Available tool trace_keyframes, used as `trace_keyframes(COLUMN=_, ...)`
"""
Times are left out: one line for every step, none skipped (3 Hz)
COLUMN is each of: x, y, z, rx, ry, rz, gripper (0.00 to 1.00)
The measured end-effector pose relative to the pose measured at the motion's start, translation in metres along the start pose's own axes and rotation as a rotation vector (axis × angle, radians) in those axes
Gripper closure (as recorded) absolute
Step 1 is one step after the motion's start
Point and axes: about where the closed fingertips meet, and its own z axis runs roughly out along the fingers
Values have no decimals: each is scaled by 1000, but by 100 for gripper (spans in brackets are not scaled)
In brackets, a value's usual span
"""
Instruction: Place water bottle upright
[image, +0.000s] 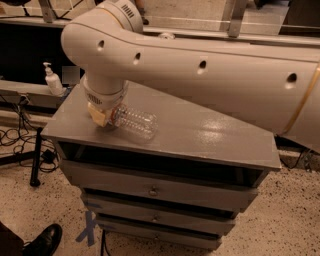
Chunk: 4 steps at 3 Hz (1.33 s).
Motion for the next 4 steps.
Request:
trace_keyframes(x=-5, y=-6, z=-12, rx=8, ry=-19, rz=-7, gripper=88)
trace_keyframes(x=-18, y=-20, z=-35, rx=-14, ry=-102, rz=4, gripper=100)
trace_keyframes(x=-35, y=-34, z=-63, rx=-68, ry=-247, rz=28, gripper=100)
trace_keyframes(x=-46, y=-47, z=-87, rx=-126, ry=-427, rz=51, gripper=100)
